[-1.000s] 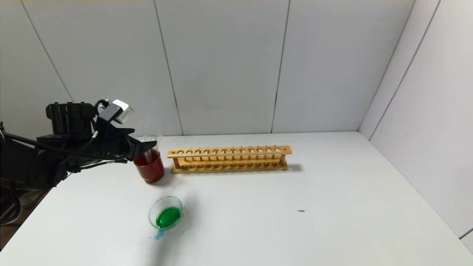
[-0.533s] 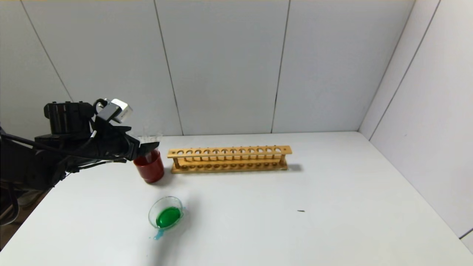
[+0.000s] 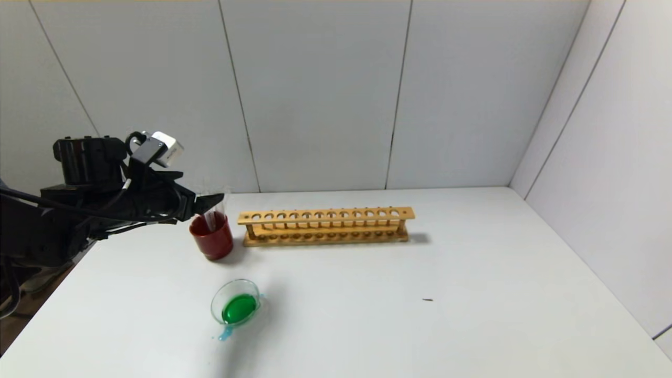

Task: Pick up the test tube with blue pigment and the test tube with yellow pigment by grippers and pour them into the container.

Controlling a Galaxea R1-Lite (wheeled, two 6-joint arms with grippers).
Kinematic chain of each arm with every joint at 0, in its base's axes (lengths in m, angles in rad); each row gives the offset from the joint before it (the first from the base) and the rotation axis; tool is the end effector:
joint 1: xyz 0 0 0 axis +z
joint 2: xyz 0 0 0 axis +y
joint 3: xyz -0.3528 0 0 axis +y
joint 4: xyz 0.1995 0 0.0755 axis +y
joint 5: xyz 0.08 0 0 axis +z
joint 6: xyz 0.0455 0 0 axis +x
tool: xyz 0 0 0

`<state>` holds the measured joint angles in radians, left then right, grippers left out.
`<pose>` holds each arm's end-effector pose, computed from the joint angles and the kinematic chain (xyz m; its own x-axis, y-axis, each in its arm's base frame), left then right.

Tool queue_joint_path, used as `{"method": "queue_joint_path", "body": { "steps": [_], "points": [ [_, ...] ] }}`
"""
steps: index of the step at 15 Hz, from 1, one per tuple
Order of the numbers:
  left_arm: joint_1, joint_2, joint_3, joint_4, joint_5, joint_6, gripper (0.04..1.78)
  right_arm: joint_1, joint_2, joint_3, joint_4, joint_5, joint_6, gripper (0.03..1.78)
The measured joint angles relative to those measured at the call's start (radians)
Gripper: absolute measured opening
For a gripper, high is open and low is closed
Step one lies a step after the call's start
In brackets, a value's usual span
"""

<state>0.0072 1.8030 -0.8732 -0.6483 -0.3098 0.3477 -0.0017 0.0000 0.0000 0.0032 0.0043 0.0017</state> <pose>0.3796 -0.0111 0.1943 0.9171 -0.2983 -0.2646 0.3635 0.8980 0.2477 -0.0278 0.0002 0.0751 1.0000 0.0026 -0.0032 -0.0026 1.0000 0.0017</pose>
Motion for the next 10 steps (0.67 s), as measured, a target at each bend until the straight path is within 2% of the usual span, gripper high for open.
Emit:
{"method": "queue_joint_path", "body": {
  "steps": [6,10],
  "points": [
    [0.0,-0.057,-0.059,0.009,0.006,0.001,1.75,0.0,0.0,0.0,0.0,0.0,0.0,1.75],
    [0.004,-0.198,-0.029,0.025,0.036,0.006,1.75,0.0,0.0,0.0,0.0,0.0,0.0,1.75]
  ]
}}
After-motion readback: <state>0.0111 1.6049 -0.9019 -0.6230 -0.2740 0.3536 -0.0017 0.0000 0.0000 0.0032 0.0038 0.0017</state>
